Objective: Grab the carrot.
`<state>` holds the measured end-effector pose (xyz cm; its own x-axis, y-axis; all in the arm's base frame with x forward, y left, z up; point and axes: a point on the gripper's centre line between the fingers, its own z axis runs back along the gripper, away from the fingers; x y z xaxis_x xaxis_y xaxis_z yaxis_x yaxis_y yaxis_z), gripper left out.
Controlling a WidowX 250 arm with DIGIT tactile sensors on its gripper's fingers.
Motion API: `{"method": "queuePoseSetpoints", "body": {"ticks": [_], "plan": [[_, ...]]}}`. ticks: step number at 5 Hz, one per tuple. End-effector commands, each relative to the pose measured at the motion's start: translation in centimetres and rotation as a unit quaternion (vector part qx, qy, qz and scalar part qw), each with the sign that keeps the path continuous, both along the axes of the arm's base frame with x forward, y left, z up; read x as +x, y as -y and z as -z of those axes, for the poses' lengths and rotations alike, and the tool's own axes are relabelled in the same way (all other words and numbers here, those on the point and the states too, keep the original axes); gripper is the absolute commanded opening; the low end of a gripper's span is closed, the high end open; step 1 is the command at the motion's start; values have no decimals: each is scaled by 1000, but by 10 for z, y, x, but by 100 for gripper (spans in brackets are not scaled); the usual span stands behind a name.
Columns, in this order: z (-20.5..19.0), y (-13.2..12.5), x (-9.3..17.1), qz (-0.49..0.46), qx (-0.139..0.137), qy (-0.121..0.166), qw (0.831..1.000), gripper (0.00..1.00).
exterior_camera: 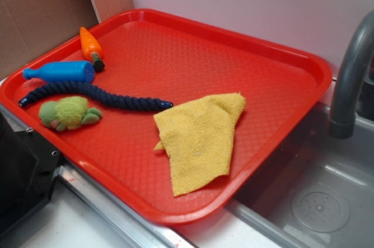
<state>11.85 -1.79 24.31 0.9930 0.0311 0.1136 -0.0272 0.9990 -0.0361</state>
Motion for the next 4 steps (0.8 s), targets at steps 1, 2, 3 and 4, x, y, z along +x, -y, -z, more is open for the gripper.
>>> {"method": "queuePoseSetpoints", "body": {"ticks": [1, 2, 3, 4], "plan": [[0, 0, 0, 0, 0, 0, 1000, 100], [31, -19, 32, -13, 0, -28, 1000, 100], [53, -39, 54, -138, 11, 11, 990, 100], [74, -59, 49, -261, 35, 55, 963, 100]]}}
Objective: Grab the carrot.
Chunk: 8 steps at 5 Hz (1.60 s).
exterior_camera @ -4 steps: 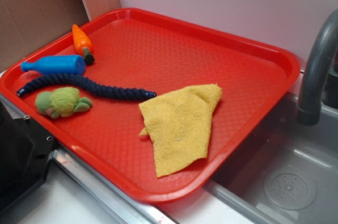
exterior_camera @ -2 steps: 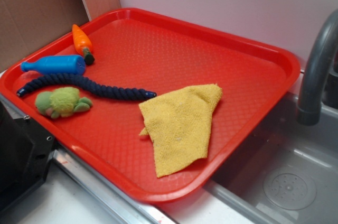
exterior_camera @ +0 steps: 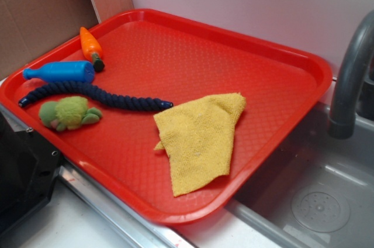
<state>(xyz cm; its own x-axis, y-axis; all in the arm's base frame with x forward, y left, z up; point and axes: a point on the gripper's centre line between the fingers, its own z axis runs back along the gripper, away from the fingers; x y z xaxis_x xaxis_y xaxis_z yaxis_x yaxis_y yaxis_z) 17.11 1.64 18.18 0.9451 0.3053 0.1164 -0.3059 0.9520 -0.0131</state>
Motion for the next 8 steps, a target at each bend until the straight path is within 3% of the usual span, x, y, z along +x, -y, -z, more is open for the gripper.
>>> {"method": "queuePoseSetpoints", "body": {"ticks": [1, 3, 4, 5, 6, 7, 8], "plan": [[13, -25, -4, -122, 32, 53, 991, 100], [13, -25, -4, -122, 32, 53, 991, 100], [32, -55, 15, -173, 3, 65, 983, 100], [57, -84, 50, -193, -3, 60, 979, 100], [86, -103, 79, -213, 11, 53, 976, 100], [108, -117, 73, -225, 37, 50, 972, 100], [117, -139, 88, -254, 33, 5, 967, 100]]}}
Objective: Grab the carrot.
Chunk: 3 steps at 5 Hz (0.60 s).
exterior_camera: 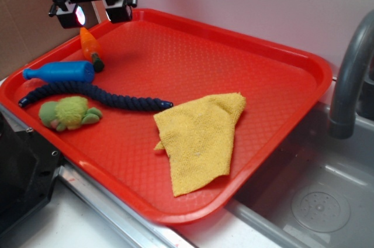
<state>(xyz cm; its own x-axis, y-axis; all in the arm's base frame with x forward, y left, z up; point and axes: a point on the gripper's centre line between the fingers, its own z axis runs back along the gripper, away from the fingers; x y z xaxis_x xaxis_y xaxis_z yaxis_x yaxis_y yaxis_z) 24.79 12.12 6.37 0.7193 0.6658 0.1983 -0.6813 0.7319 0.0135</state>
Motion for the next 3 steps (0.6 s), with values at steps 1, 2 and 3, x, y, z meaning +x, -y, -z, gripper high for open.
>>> {"method": "queuePoseSetpoints", "body": {"ticks": [1, 2, 3], "plan": [[-14, -51, 6, -49, -5, 0, 999, 100], [5, -51, 16, -26, -15, -6, 1000, 100], [14, -34, 4, -8, -12, -26, 1000, 100]]}}
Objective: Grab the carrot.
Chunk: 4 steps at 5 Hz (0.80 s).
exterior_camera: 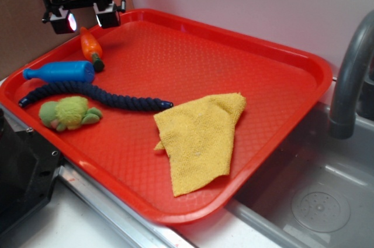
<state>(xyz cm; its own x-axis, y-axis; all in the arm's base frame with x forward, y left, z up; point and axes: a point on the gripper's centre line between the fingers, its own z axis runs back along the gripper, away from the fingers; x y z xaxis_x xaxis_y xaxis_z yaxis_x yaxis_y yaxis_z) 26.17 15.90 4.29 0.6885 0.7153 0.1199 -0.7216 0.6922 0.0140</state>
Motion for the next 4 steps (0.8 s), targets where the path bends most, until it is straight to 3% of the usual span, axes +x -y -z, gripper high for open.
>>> {"method": "queuePoseSetpoints", "body": {"ticks": [1, 2, 4], "plan": [[3, 25, -23, 39, 25, -18, 999, 100], [-2, 43, -39, 42, 32, -20, 998, 0], [-9, 43, -28, 58, 46, -22, 997, 0]]}}
